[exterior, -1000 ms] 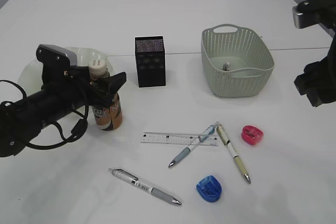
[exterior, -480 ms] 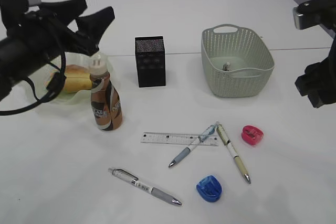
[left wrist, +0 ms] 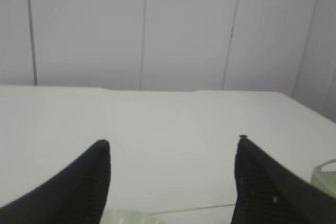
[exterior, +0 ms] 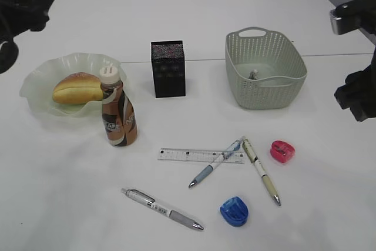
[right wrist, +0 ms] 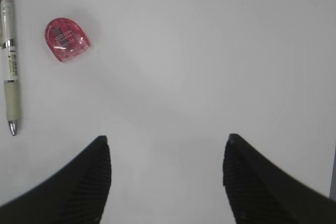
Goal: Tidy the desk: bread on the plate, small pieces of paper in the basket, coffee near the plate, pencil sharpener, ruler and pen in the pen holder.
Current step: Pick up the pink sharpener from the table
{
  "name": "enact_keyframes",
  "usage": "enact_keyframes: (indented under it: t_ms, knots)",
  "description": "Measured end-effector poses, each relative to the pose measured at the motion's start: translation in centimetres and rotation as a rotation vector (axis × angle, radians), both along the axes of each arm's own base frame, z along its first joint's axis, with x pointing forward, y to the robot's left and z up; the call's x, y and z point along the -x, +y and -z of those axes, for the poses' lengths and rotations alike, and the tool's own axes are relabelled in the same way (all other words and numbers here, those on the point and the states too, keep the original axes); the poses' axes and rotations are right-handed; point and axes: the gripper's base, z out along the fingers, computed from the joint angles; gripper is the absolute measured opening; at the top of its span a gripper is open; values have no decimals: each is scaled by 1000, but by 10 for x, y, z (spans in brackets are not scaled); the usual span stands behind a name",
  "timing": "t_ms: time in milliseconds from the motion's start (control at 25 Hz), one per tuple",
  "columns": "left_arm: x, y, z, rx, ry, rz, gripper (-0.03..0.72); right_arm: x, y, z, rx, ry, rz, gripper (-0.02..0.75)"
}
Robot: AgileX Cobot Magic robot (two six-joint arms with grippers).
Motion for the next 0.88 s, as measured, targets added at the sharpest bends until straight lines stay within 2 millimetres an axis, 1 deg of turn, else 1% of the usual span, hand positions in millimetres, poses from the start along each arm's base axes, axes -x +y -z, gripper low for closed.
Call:
enact_keyframes:
  t_ms: [120,240,360,400,640,760,880]
  knots:
    - [15,15,6,31,116,-73,540,0,-2,-1,20,-3,-3,491]
    - [33,22,13,30,270,-99,540,0,-2,-1,22,-2,-3,491]
    - [49,24,14,4,435,-92,540,0,-2,-1,22,-2,-3,491]
    - [53,24,13,-9,467,-86,540,0,-2,-1,22,-2,-3,510]
    - [81,26,16,-70,721,-73,538,0,1,0,-12,0,1,498]
    - [100,28,16,-95,874,-69,516,0,3,1,-35,-3,2,498]
    - [114,28,10,-101,1022,-56,473,-1,4,1,-50,-7,1,498]
